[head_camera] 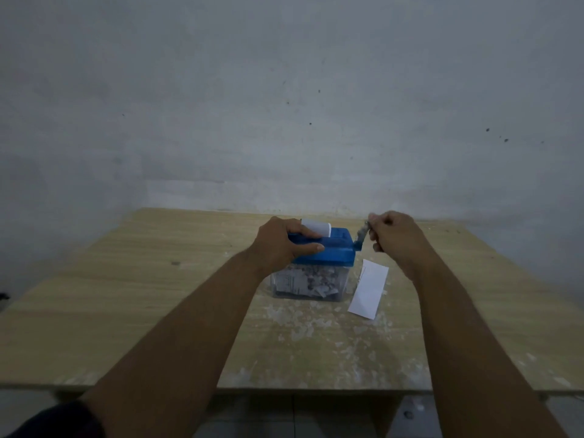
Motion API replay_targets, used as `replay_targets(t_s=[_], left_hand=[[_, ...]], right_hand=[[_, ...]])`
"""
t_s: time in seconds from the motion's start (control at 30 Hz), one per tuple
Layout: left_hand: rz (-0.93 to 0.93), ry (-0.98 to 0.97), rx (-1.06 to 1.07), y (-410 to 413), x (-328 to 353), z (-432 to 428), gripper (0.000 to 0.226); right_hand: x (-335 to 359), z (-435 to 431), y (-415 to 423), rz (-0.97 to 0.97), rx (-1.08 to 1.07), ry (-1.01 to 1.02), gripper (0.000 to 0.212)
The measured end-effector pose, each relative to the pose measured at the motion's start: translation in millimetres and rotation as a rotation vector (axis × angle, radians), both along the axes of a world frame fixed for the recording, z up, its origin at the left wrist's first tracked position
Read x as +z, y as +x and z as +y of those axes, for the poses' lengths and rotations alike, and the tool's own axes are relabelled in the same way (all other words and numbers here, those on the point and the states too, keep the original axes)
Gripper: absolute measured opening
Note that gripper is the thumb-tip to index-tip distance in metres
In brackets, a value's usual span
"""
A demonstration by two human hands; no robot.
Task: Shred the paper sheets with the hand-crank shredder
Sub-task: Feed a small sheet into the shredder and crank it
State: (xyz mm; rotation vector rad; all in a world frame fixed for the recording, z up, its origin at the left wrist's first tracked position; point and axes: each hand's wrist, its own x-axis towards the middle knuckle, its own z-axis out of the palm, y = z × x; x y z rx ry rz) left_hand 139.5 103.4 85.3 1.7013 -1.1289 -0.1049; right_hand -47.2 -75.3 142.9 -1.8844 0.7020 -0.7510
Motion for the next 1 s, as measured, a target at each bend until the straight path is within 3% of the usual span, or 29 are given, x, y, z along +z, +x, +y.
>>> replay_targets(t_s=[0.17, 0.3, 0.4, 0.63, 0.77, 0.9, 1.0], left_hand=[[0.019, -0.024, -0.003, -1, -2, 1, 0.025], [0.052, -0.041, 0.001, -2, -4, 1, 0.028], [0.064, -0.051, -0.010, -5, -4, 0, 0.026], [0.145, -0.091, -0.038, -13, -2, 1, 0.016], [0.132, -0.100, -0.025, -17, 0, 1, 0.017], [0.107, -0.072, 0.007, -18, 2, 1, 0.017], [0.077, -0.048, 0.024, -18, 4, 1, 0.020]], right_hand=[[-6, -32, 43, -0.018, 0.019, 0.128, 0.033], [-52, -36, 59, 0.120, 0.022, 0.236, 0.024], [-80, -30, 52, 0.083, -0.044, 0.314, 0.023], [-99, -2, 20, 0.192, -0.073, 0.267, 0.020], [-84, 22, -12, 0.111, -0.134, 0.107, 0.029], [-62, 33, -33, 0.025, -0.107, 0.018, 0.016], [-32, 25, -33, 0.019, -0.064, -0.034, 0.017]])
